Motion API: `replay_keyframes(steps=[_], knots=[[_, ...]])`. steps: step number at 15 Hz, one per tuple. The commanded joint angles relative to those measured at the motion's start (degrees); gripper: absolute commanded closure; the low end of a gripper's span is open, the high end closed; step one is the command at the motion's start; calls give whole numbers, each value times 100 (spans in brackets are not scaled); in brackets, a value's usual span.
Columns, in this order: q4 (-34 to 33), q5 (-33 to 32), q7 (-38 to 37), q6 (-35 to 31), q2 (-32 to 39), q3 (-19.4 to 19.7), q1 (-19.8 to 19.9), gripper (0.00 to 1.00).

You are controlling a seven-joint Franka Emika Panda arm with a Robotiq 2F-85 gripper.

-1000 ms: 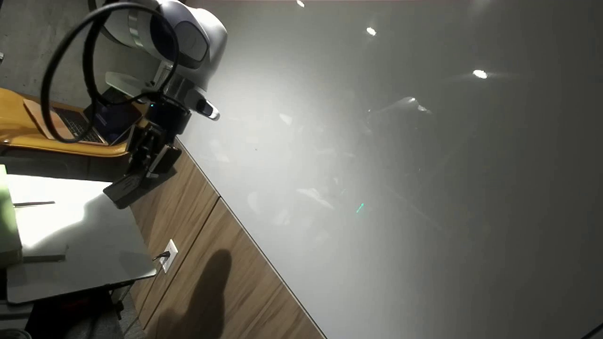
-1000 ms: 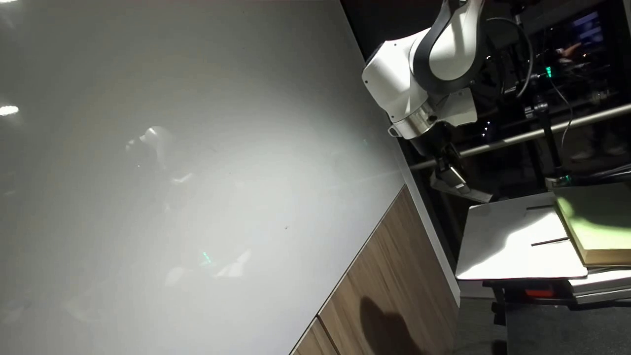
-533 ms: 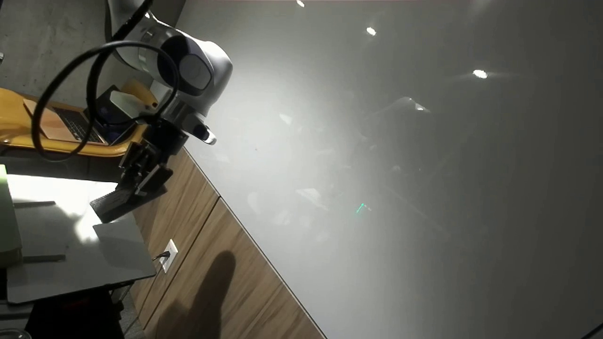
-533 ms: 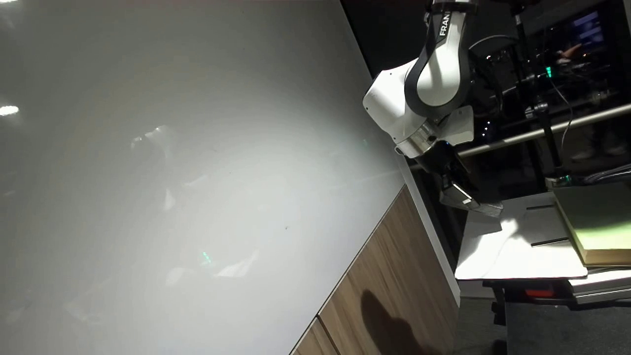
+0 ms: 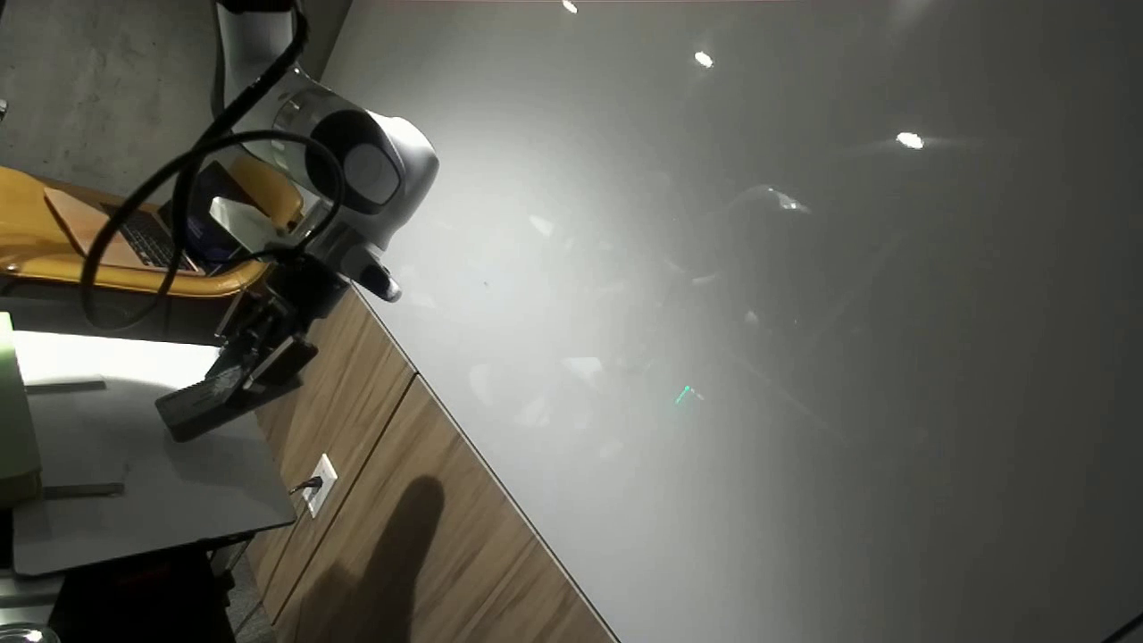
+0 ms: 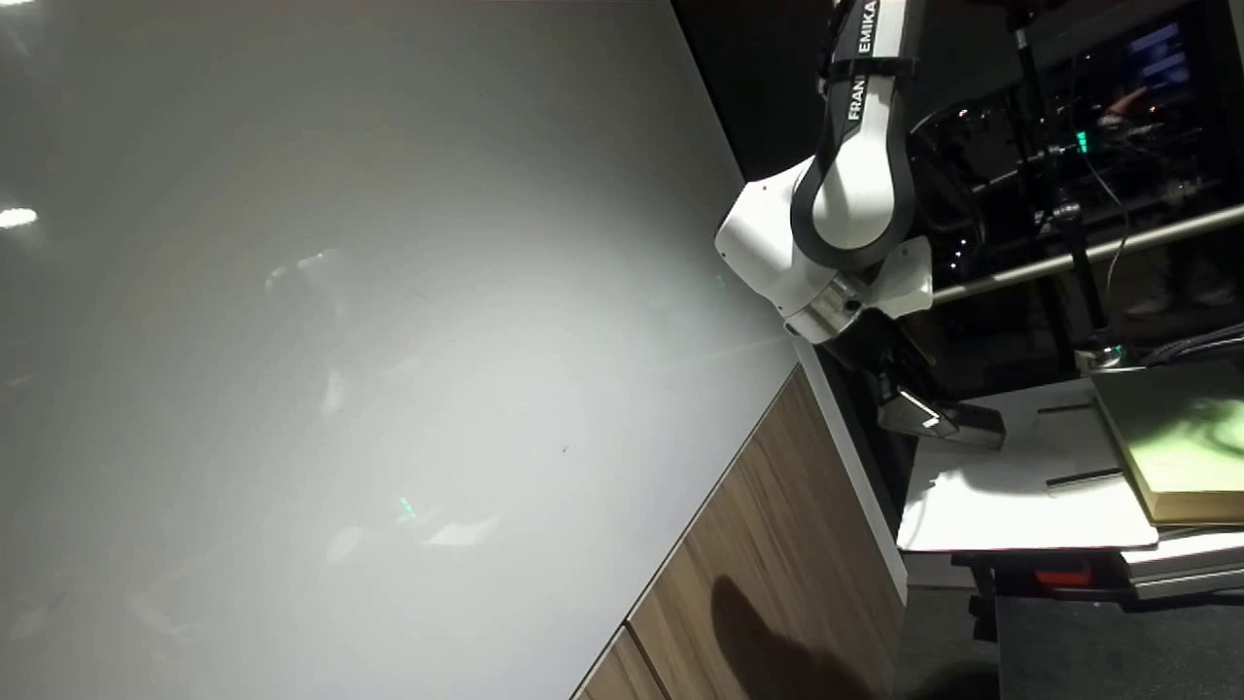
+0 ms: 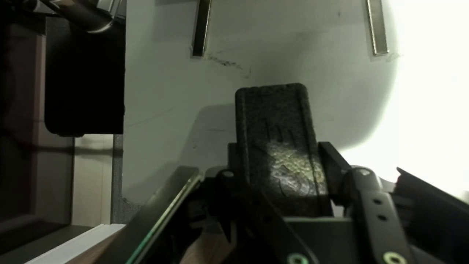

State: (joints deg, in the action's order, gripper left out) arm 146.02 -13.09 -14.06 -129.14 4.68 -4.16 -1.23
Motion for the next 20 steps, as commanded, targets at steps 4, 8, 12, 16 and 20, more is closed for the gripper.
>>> replay_keyframes(steps=[4,8,12,16,20], knots=[[-394,124,40,256,435,92,-110,72],[-563,108,30,408,560,95,-145,14],[-696,109,52,465,671,111,-162,0],[-771,121,78,468,742,141,-157,0],[-676,326,422,295,532,82,-120,0]])
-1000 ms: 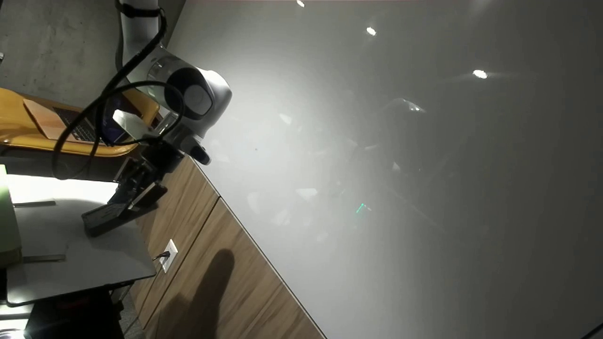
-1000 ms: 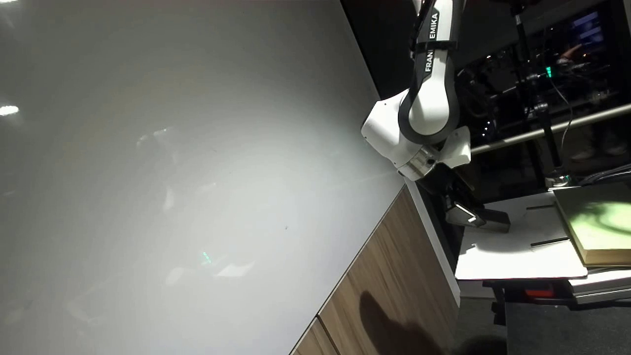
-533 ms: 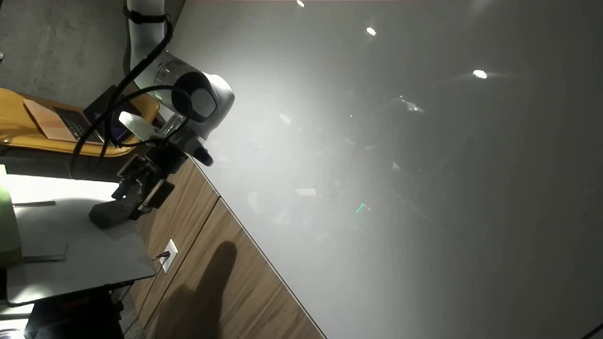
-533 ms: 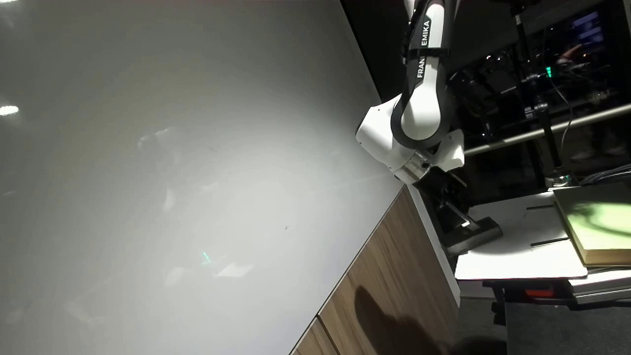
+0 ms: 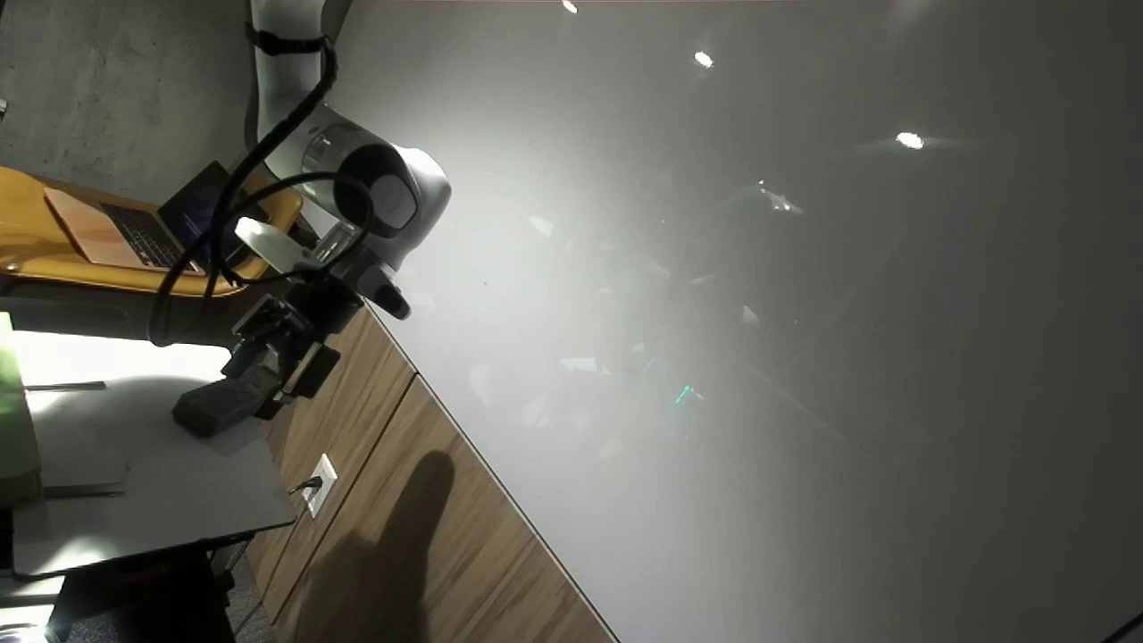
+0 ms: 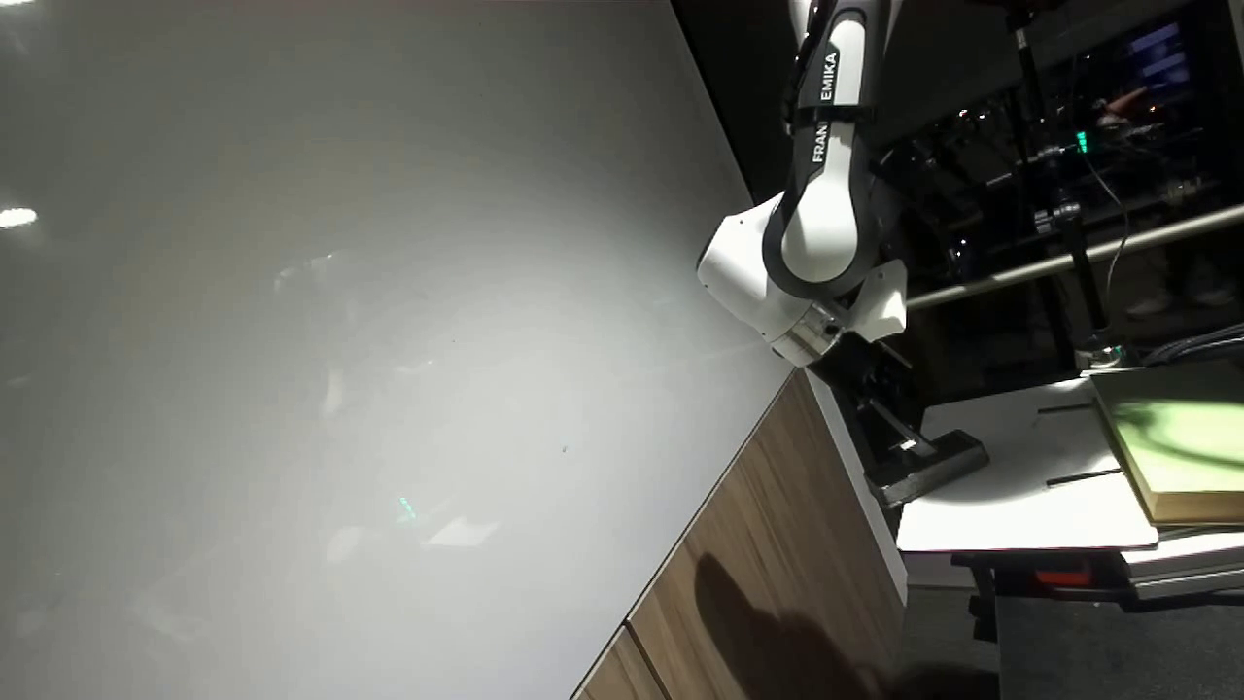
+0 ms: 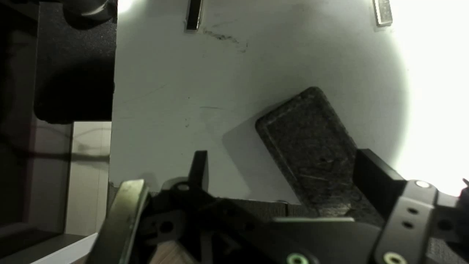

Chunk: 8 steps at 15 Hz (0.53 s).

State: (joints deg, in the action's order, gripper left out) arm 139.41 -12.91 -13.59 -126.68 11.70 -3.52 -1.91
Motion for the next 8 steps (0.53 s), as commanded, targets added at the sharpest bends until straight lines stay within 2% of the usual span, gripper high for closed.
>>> replay_keyframes(steps=[1,6,8], knots=[[18,392,525,36,-253,-9,-50,0],[307,955,1649,-107,-794,-154,-50,0],[549,1109,2167,-445,-998,-163,-33,0]])
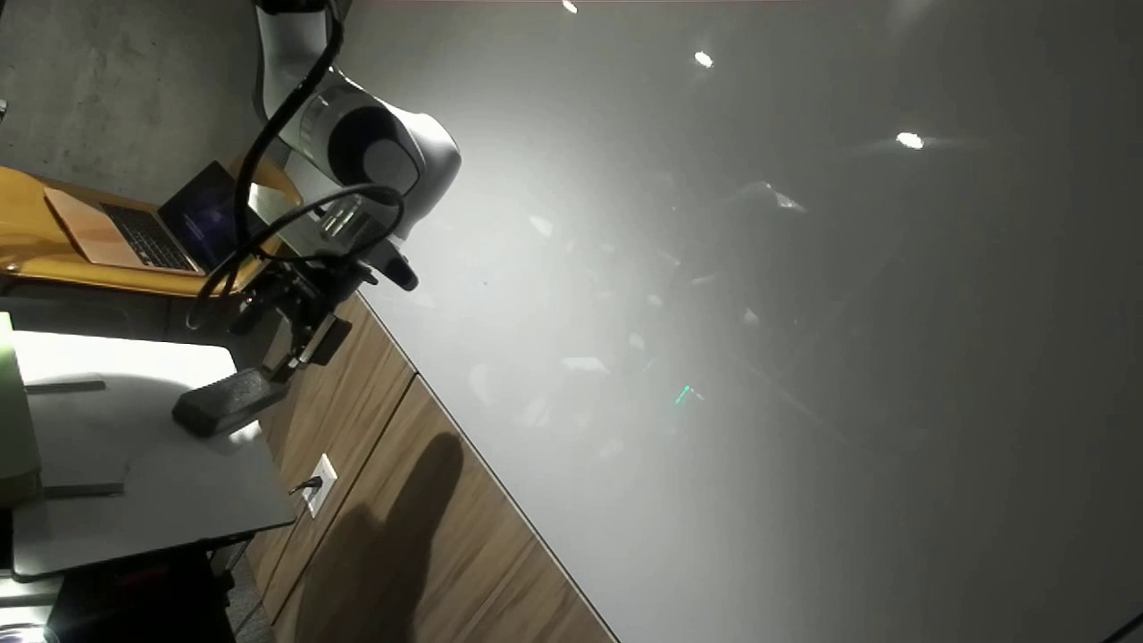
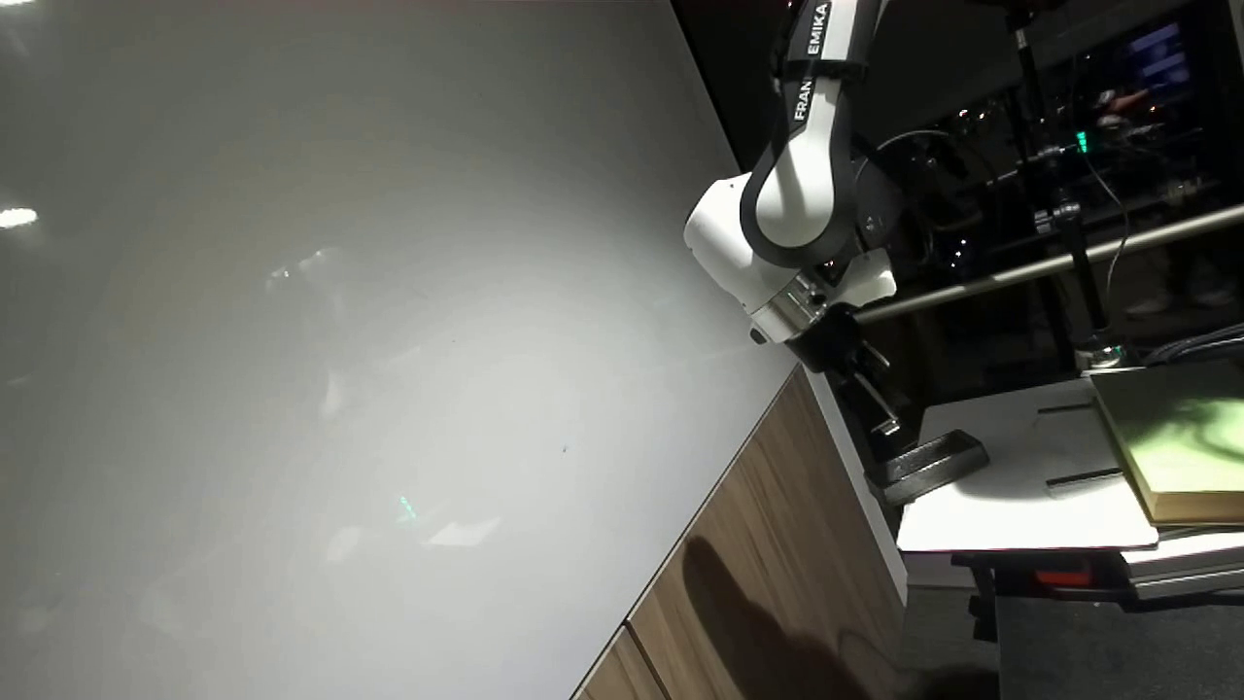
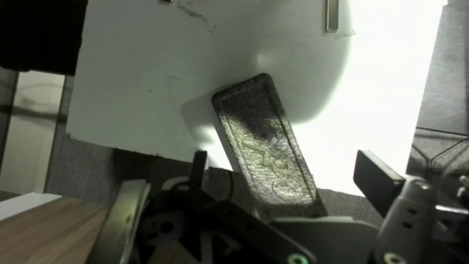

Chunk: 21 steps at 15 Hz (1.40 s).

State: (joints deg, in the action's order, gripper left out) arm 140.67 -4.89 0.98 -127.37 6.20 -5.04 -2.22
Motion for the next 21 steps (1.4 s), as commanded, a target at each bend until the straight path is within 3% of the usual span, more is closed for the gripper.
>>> replay_keyframes(steps=[1,9,16,21], knots=[[583,350,974,-644,-548,1,7,0],[1505,1253,3089,-2345,-671,68,20,0],[1423,1568,4121,-2706,-592,98,60,0],[1396,1728,4444,-2681,-491,167,100,0]])
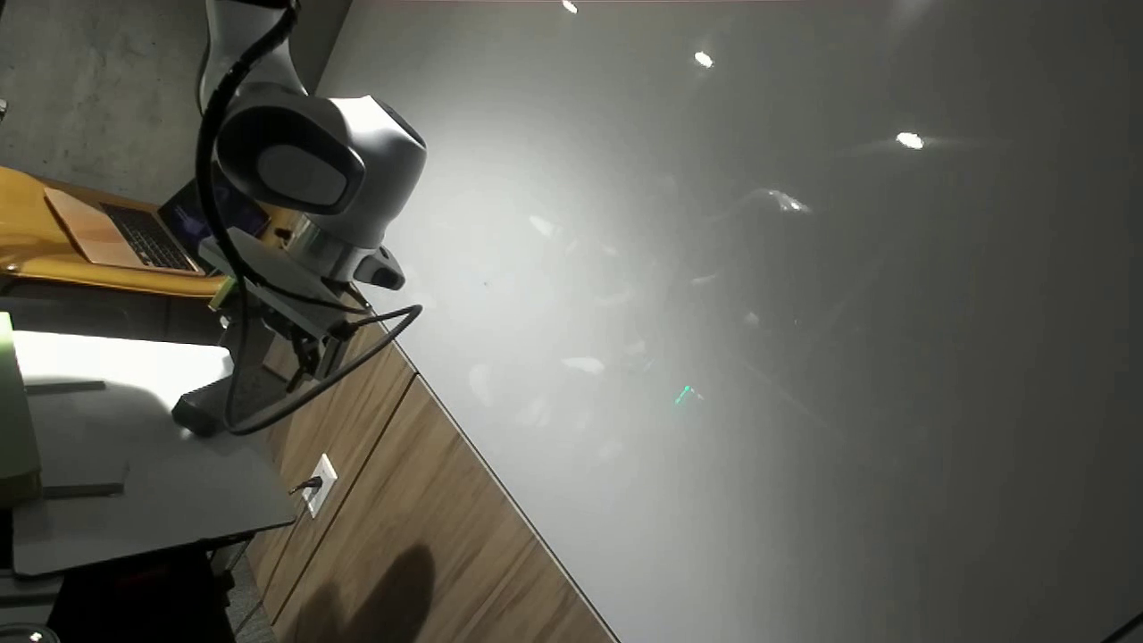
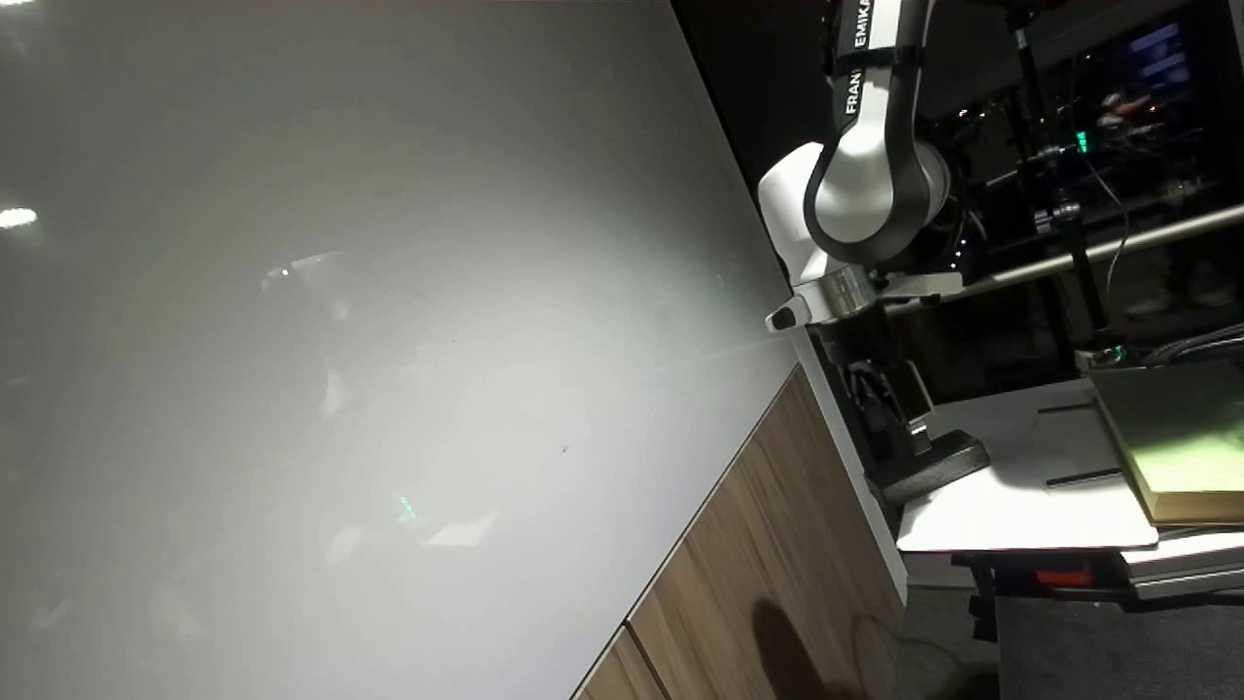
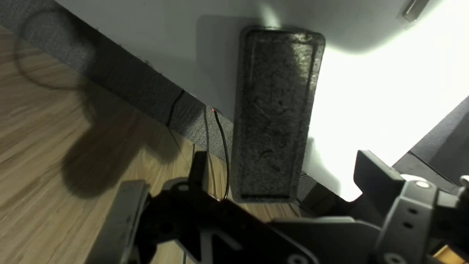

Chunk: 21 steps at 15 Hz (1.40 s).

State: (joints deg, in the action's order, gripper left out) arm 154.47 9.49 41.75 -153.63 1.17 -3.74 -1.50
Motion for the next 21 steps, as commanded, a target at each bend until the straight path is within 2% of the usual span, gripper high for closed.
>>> replay_keyframes(steps=[1,17,18,19,21], knots=[[27,328,406,-62,34,40,27,0],[193,631,659,-197,315,-103,36,0],[204,619,660,-229,325,-113,38,8],[202,617,664,-245,344,-124,43,23],[185,590,645,-297,398,-148,48,44]])
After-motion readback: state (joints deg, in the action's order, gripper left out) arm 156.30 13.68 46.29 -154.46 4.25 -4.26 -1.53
